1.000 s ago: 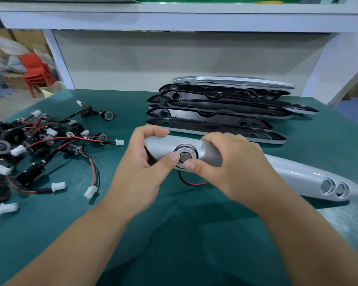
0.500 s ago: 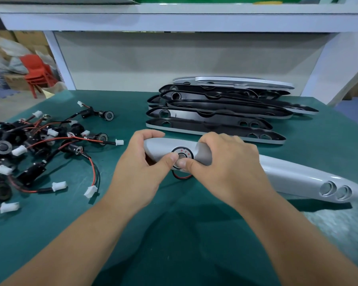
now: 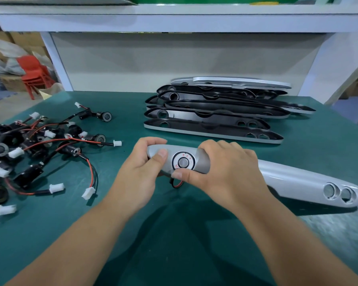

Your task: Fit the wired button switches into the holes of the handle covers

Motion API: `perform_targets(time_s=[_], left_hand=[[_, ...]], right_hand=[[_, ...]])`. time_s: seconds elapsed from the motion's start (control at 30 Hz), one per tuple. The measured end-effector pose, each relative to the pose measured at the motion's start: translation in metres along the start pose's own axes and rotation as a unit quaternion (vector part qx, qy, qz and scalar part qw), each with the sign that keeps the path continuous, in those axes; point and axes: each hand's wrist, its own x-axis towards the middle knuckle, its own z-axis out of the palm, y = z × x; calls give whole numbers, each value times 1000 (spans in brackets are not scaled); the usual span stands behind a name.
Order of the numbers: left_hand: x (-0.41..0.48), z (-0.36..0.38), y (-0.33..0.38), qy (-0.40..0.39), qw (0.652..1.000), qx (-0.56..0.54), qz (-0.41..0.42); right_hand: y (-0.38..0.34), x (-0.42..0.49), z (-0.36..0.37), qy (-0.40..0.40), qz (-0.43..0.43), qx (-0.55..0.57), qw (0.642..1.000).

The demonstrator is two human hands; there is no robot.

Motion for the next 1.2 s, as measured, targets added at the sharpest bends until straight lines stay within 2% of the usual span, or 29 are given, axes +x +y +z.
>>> perform_targets(time_s=[0.2, 0.3, 0.43, 0.57, 0.7, 0.77, 0.9, 1.0, 1.07, 1.13, 1.2], left_hand=[[-4, 5, 6, 24, 999, -9, 31], [-3, 6, 7, 34, 999, 1, 35], [-1, 4, 6, 38, 998, 2, 45], [3, -1, 0, 10, 999, 7, 49], [7, -9, -6, -14, 999, 29, 39], [11, -19, -10, -9, 999, 39, 25], [20, -30, -19, 20, 999, -36, -23], [19, -30, -18, -14, 996, -75, -39], [15, -30, -16, -49, 997, -39, -36], [14, -29, -12, -21, 998, 54, -17], [15, -28, -11, 23, 997, 68, -4]], right_hand=[[3, 2, -6, -31, 0, 53, 998], [2, 2, -8, -13, 14, 69, 997], [-3, 0, -5, 18, 15, 32, 999], [0, -3, -2, 21, -21, -37, 999], [25, -9, -6, -31, -48, -48, 997], [54, -16, -12, -85, -15, -56, 995], [134, -40, -31, -166, 79, -68, 981], [165, -62, -41, -118, 111, 0, 987], [169, -72, -41, -68, 105, 22, 992], [166, -75, -40, -38, 100, 18, 994], [162, -75, -39, -23, 95, 11, 995]])
